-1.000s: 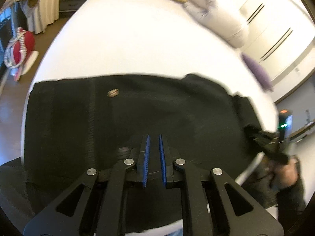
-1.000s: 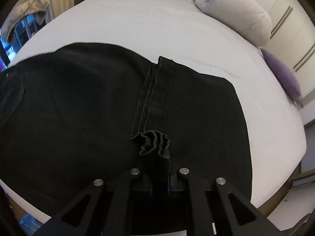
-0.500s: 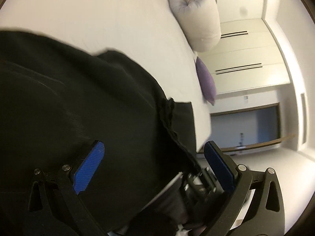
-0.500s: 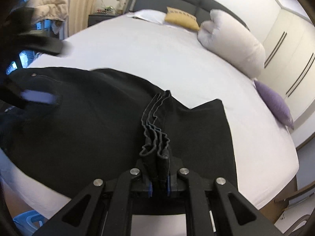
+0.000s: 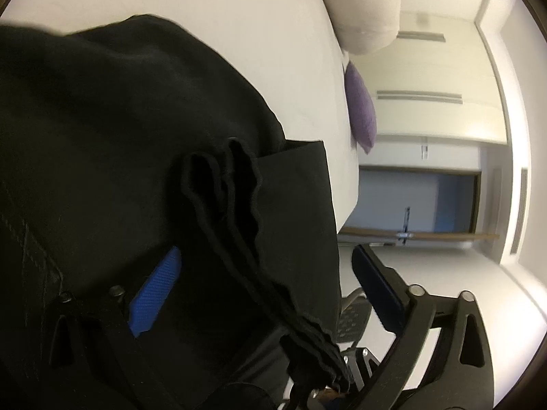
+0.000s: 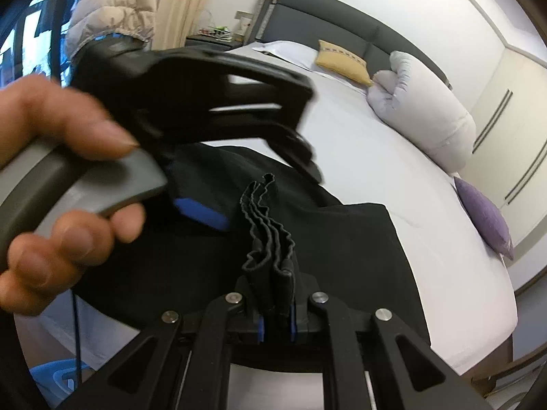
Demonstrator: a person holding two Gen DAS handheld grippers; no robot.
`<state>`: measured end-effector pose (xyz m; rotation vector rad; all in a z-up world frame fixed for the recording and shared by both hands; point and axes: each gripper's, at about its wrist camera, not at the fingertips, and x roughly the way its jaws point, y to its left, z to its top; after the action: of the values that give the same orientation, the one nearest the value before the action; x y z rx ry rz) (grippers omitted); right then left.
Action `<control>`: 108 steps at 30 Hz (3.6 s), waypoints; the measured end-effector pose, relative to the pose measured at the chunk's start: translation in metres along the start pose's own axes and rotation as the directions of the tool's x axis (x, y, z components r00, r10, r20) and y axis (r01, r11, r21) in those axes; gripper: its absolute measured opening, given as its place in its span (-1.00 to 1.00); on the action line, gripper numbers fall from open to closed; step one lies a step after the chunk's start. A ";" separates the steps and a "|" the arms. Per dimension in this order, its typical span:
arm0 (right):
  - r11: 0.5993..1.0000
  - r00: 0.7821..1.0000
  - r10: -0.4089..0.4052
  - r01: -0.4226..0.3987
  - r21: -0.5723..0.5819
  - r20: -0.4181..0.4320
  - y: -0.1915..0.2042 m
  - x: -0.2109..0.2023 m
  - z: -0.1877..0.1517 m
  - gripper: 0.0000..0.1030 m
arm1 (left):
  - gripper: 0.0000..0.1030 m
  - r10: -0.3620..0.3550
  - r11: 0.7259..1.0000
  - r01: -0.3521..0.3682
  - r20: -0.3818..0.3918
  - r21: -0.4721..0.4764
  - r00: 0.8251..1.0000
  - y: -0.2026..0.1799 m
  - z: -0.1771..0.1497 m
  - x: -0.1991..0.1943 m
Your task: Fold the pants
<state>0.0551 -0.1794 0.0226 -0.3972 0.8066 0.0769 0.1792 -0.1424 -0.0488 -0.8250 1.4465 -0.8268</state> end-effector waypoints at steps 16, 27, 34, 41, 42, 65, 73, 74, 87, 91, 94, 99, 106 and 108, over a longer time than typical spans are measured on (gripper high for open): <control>0.987 0.998 0.062 -0.057 -0.153 0.026 0.056 -0.007 0.009 -0.75 | -0.80 0.214 0.956 -0.213 0.020 0.200 0.977 -0.013 0.017 -0.029; 0.971 0.977 0.182 -0.196 -0.138 -0.110 0.070 0.027 -0.011 -0.50 | -0.79 0.253 0.960 -0.255 0.034 0.111 0.967 0.037 0.015 -0.040; 0.900 0.900 0.423 -0.404 0.164 -0.104 0.007 0.012 -0.022 0.30 | -0.77 0.399 0.895 -0.417 0.133 0.159 0.907 0.021 0.003 -0.066; 0.664 0.790 0.612 -0.534 0.524 0.031 -0.142 0.027 -0.035 -0.02 | -0.76 0.473 0.789 -0.527 0.236 0.317 0.849 -0.027 -0.031 -0.056; 0.642 0.782 0.621 -0.537 0.547 0.040 -0.161 0.035 -0.035 -0.04 | -0.76 0.465 0.781 -0.519 0.231 0.346 0.854 -0.033 -0.038 -0.045; 0.285 0.531 0.842 -0.588 0.757 0.095 -0.223 0.157 -0.093 -0.39 | -0.77 0.406 0.820 -0.444 0.181 0.362 0.896 -0.008 -0.077 -0.005; 0.292 0.531 0.845 -0.564 0.773 0.068 -0.219 0.095 -0.143 -0.34 | -0.77 0.406 0.812 -0.454 0.204 0.367 0.891 -0.004 -0.093 -0.023; 0.302 0.543 0.837 -0.557 0.773 0.064 -0.219 0.085 -0.147 -0.30 | -0.77 0.415 0.805 -0.464 0.209 0.370 0.886 -0.006 -0.096 -0.025; 0.261 0.564 0.794 -0.654 0.710 0.227 -0.214 0.073 -0.074 -0.15 | -0.76 0.497 0.705 -0.583 0.306 0.404 0.812 -0.043 -0.126 -0.058; 0.221 0.521 0.836 -0.608 0.763 0.174 -0.171 0.125 -0.065 0.42 | -0.76 0.517 0.708 -0.613 0.333 0.350 0.788 -0.036 -0.136 -0.082; 0.357 0.611 0.790 -0.533 0.767 0.057 -0.147 0.138 -0.068 0.36 | -0.76 0.515 0.726 -0.614 0.346 0.310 0.784 -0.028 -0.144 -0.100; 0.445 0.635 0.772 -0.557 0.701 0.014 -0.135 0.109 -0.046 0.52 | -0.76 0.464 0.803 -0.562 0.386 0.196 0.797 -0.006 -0.161 -0.143; 0.352 0.527 0.845 -0.679 0.644 0.094 -0.100 0.103 -0.002 0.52 | -0.76 0.418 0.888 -0.458 0.477 -0.037 0.773 0.044 -0.199 -0.213; 0.334 0.506 0.858 -0.683 0.650 0.090 -0.091 0.110 0.004 0.52 | -0.76 0.398 0.906 -0.412 0.515 -0.093 0.759 0.055 -0.213 -0.232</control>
<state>0.1538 -0.2709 -0.0256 0.7026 1.1950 0.6827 -0.0271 0.0905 0.0238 -0.6145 1.0564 -0.2490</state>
